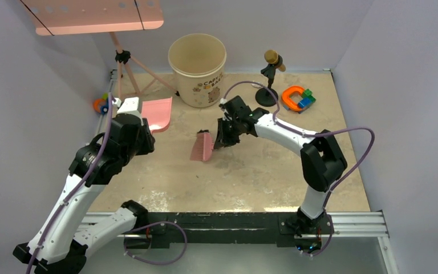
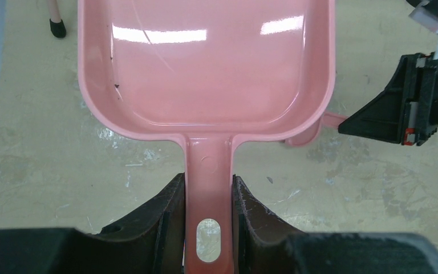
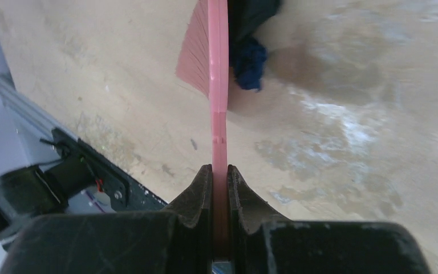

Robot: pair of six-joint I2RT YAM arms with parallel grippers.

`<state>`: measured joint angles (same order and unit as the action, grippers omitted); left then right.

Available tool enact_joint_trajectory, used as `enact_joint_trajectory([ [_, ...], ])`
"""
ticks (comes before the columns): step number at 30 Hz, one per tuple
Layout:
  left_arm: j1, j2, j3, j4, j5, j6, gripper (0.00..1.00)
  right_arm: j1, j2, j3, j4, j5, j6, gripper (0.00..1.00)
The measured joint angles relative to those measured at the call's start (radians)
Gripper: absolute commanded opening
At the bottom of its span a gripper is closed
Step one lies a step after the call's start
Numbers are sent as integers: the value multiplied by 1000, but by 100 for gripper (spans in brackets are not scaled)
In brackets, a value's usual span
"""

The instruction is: Sweep away the paper scraps from the table

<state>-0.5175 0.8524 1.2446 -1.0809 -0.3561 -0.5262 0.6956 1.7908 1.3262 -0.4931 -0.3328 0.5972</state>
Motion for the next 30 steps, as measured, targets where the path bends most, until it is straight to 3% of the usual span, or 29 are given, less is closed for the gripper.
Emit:
enact_joint_trajectory([
  [6,0,-4,-31,6,-9,0,0,-75,-66,28,-142,206,68,0],
  [11,0,-5,-49,14,-8,1,0,-114,-290,-10,-315,445,85,0],
  [15,0,-16,-53,18,-8,11,0,-114,-373,-43,-314,500,99,0],
  [23,0,-58,-63,18,-12,24,0,-114,-690,-261,-10,594,126,0],
  [26,0,-76,-74,18,-12,25,0,-114,-662,-262,130,651,149,0],
  [30,0,-99,-95,16,-11,25,0,-118,-507,-195,259,711,235,0],
])
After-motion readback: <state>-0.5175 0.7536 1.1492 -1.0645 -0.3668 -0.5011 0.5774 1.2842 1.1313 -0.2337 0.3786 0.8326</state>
